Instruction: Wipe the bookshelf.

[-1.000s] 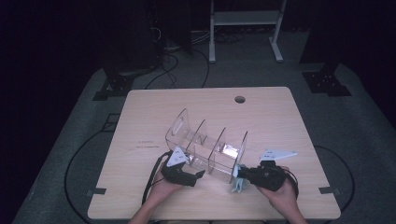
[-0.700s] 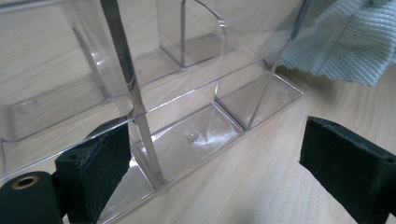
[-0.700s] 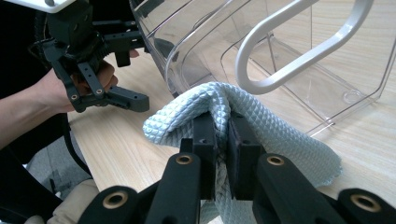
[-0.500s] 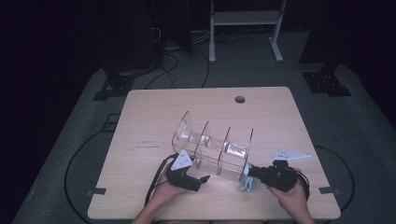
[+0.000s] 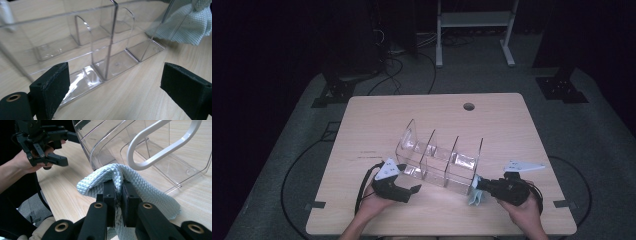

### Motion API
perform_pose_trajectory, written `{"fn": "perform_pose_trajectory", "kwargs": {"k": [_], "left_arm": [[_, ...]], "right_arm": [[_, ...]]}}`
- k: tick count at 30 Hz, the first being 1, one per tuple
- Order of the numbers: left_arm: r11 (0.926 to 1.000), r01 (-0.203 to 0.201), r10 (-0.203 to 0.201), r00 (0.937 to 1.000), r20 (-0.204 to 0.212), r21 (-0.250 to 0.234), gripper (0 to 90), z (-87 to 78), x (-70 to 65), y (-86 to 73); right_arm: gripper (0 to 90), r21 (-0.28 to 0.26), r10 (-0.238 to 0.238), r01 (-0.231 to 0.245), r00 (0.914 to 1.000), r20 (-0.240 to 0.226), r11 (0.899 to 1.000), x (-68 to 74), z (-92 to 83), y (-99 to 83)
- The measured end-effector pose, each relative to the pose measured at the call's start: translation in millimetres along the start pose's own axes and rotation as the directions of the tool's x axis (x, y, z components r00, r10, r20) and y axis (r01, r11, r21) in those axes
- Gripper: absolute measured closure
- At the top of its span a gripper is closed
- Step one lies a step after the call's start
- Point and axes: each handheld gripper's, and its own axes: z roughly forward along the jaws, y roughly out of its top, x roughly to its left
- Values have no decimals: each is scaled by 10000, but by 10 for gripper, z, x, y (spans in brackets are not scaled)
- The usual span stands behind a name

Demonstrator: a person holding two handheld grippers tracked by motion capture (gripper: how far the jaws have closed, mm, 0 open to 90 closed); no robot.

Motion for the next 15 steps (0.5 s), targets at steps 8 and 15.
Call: {"fn": "perform_pose_trajectory", "kwargs": {"k": [8,15], "left_arm": [[9998,67,-70,9998,-177,-201,85,-202,132,-14],[9990,33,-42,9998,-207,-454,83,-229,336,39]], "right_arm": [[827,37,50,-50,10000,-38,10000,11,-3,-17],[826,89,119,-118,9999,-38,9999,25,-5,-29]]}}
